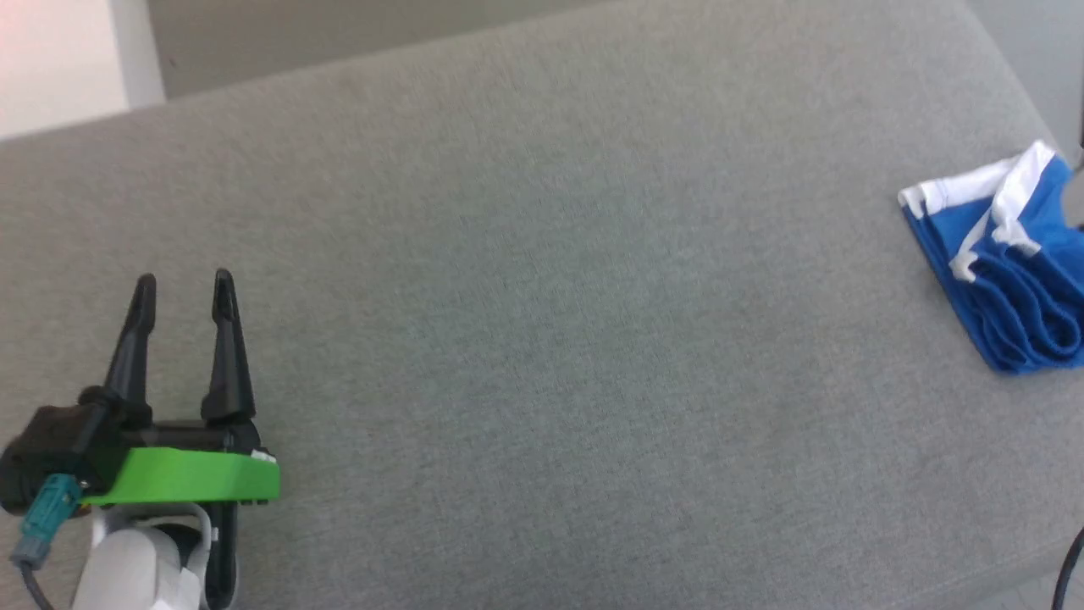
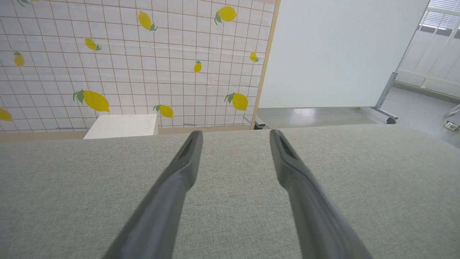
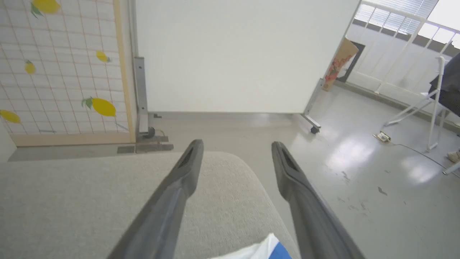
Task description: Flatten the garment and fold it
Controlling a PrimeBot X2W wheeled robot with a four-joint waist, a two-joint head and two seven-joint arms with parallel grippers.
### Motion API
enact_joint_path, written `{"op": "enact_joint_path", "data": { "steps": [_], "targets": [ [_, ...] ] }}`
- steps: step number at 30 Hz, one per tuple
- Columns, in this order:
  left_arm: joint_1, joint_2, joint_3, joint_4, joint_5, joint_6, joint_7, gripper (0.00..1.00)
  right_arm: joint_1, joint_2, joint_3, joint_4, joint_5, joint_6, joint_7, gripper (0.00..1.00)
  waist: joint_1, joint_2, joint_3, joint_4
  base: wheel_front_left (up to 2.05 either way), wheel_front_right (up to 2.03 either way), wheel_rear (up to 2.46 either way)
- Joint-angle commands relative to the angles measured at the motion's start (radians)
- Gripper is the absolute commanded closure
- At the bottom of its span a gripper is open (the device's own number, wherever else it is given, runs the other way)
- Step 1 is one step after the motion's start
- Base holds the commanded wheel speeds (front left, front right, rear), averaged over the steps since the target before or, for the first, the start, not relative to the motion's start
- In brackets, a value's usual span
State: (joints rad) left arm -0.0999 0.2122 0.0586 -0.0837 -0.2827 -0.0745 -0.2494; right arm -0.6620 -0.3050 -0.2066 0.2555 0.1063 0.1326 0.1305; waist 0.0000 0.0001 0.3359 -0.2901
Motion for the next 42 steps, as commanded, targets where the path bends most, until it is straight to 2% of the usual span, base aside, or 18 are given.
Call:
{"op": "enact_joint_path", "data": {
  "steps": [1,7,11,14,18,26,32,42],
  "targets": [
    [0.011,-0.010,0.004,0.009,-0.001,0.009,-0.007,0.00,0.008,0.026,0.007,-0.036,0.023,-0.002,-0.018,0.00,0.0000,-0.0001,-0.124,0.054,0.00,0.00,0.00],
    [0.013,-0.046,0.009,0.035,0.015,0.039,-0.011,0.00,0.085,0.189,0.001,-0.231,0.057,-0.002,-0.079,0.00,0.0000,-0.0001,-0.189,0.125,0.00,0.00,0.00],
    [0.010,-0.067,0.019,0.047,0.022,0.058,-0.012,0.00,0.151,0.246,0.022,-0.312,0.061,-0.002,-0.113,0.00,0.0000,-0.0001,-0.213,0.172,0.00,0.00,0.00],
    [0.009,-0.079,0.030,0.055,0.023,0.068,-0.012,0.00,0.196,0.254,0.046,-0.334,0.100,-0.002,-0.156,0.00,0.0000,-0.0001,-0.223,0.201,0.00,0.00,0.00],
    [0.004,-0.095,0.032,0.075,0.023,0.076,-0.012,0.00,0.260,0.254,0.082,-0.299,0.188,-0.002,-0.229,0.00,0.0000,-0.0001,-0.238,0.239,0.00,0.00,0.00],
    [-0.022,-0.115,0.014,0.136,0.023,0.080,-0.012,0.00,0.368,0.255,0.132,-0.179,0.206,-0.002,-0.361,0.00,0.0000,-0.0001,-0.264,0.305,0.00,0.00,0.00],
    [-0.032,-0.130,-0.012,0.179,0.032,0.083,-0.012,0.00,0.459,0.255,0.165,-0.106,0.199,-0.002,-0.388,0.00,0.0000,-0.0001,-0.284,0.334,0.00,0.00,0.00],
    [-0.010,-0.144,-0.073,0.251,0.073,0.067,-0.012,0.00,0.561,0.255,0.180,-0.037,0.154,-0.002,-0.392,0.00,0.0000,-0.0001,-0.303,0.326,0.00,0.00,0.00]
  ]
}}
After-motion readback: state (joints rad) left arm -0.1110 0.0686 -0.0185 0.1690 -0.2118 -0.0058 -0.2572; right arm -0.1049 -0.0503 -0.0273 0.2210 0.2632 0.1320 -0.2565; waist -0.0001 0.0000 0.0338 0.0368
